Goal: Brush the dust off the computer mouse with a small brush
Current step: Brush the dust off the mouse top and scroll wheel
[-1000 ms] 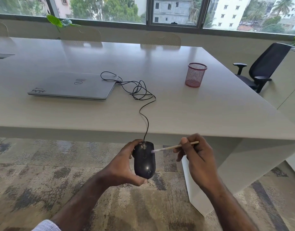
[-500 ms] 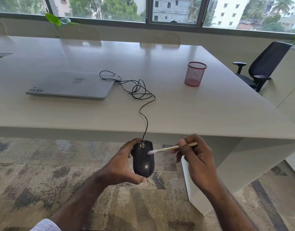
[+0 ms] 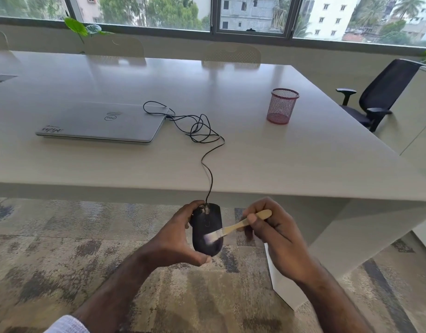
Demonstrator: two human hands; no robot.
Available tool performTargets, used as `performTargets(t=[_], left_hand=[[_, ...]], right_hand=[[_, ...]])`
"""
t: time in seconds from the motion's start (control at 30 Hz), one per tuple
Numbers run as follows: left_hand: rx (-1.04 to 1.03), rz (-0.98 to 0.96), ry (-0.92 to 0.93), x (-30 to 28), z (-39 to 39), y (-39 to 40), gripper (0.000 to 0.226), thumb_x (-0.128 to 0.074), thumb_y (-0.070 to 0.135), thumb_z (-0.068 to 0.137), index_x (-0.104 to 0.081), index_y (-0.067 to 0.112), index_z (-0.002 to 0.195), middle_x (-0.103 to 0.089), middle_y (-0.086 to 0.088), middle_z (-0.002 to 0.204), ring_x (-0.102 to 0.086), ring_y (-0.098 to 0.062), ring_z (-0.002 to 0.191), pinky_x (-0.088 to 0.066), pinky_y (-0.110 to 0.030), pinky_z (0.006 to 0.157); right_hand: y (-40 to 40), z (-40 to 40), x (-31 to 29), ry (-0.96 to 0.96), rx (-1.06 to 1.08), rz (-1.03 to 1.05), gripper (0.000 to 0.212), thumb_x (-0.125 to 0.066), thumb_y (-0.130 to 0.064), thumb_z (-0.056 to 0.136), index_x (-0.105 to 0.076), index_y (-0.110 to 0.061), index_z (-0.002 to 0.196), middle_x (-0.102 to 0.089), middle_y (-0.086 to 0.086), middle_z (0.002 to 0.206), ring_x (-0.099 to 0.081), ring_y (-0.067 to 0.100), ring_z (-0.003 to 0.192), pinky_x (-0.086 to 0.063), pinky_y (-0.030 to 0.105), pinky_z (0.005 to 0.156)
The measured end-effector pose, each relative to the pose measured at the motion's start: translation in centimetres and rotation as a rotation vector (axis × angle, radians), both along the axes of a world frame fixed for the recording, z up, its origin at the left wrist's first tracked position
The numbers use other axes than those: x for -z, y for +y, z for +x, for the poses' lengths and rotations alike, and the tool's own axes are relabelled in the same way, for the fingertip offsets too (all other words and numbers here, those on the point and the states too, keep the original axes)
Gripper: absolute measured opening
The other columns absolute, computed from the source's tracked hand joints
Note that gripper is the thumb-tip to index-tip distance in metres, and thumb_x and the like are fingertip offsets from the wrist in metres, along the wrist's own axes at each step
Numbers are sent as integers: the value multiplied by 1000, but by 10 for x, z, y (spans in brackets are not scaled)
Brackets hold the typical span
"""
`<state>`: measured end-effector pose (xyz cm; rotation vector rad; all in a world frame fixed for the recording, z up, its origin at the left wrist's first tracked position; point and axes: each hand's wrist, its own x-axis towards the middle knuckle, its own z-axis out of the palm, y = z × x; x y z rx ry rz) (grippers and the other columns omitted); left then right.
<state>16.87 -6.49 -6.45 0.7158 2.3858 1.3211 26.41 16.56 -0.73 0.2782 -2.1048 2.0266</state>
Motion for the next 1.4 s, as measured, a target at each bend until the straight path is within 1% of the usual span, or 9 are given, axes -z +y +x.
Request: performTargets(t=[0.1, 0.17, 0.27, 0.43, 0.63, 0.77, 0.93, 1.1, 1.4], left_hand=[[0, -12, -1, 1, 0, 0, 115, -88, 42, 45, -37, 42, 148, -52, 19, 133, -51, 9, 116, -39, -7, 90], [3, -13, 5, 1, 0, 0, 114, -87, 42, 45, -39, 41, 147, -54, 17, 131, -52, 7, 116, -38, -8, 90], [11, 0, 14, -1, 1, -1, 102, -87, 40, 45, -45, 47, 138, -57, 28, 119, -52, 10, 109, -38, -4, 86], [6, -2, 30, -4, 4, 1, 93, -88, 34, 47, -44, 63, 124, -52, 41, 111, -49, 16, 104, -40, -1, 83], [17, 1, 34, -3, 5, 2, 96, -87, 39, 45, -45, 56, 130, -56, 30, 114, -53, 8, 106, -38, -5, 85], [-4, 9, 22, -5, 5, -1, 101, -88, 41, 44, -48, 43, 137, -58, 18, 123, -53, 8, 109, -40, -15, 90], [0, 4, 17, -11, 8, -1, 103, -88, 38, 45, -48, 37, 141, -57, 12, 124, -52, 5, 110, -39, -14, 91], [-6, 7, 9, -18, 14, -1, 107, -85, 41, 44, -44, 38, 142, -51, 20, 123, -44, 25, 102, -41, -6, 84], [-10, -10, -15, -14, 13, -5, 108, -88, 34, 47, -43, 37, 145, -52, 9, 132, -50, 5, 116, -40, -11, 92]], right_hand=[[-3, 5, 3, -50, -81, 127, 10, -54, -21, 99, -63, -16, 95, -62, 11, 83, -56, 34, 75, -49, 55, 70], [-1, 8, 1, -60, -118, 200, 14, -54, -32, 100, -62, -21, 97, -60, 14, 84, -55, 39, 79, -46, 62, 73], [6, 10, -5, -73, -151, 294, 16, -54, -39, 99, -62, -26, 99, -60, 13, 84, -55, 37, 81, -46, 63, 75], [19, 10, -11, -112, -204, 350, 10, -56, -30, 100, -64, -25, 99, -61, 15, 89, -55, 38, 84, -46, 65, 80], [27, 11, -15, -147, -229, 423, 8, -56, -27, 100, -63, -28, 97, -64, 2, 88, -59, 28, 85, -50, 56, 80], [32, 11, -13, -150, -226, 493, 8, -55, -27, 102, -62, -27, 97, -64, 9, 89, -58, 32, 84, -52, 56, 80], [34, 9, -12, -133, -184, 265, 10, -56, -11, 101, -64, -13, 96, -66, 7, 86, -59, 24, 79, -53, 47, 76], [28, 6, -14, -64, -164, 56, 11, -55, -5, 97, -60, 5, 95, -68, 6, 77, -60, 21, 72, -51, 26, 70], [26, 3, -5, -37, 40, 321, 13, -54, -10, 104, -61, -18, 96, -68, 3, 84, -62, 30, 76, -52, 54, 75]])
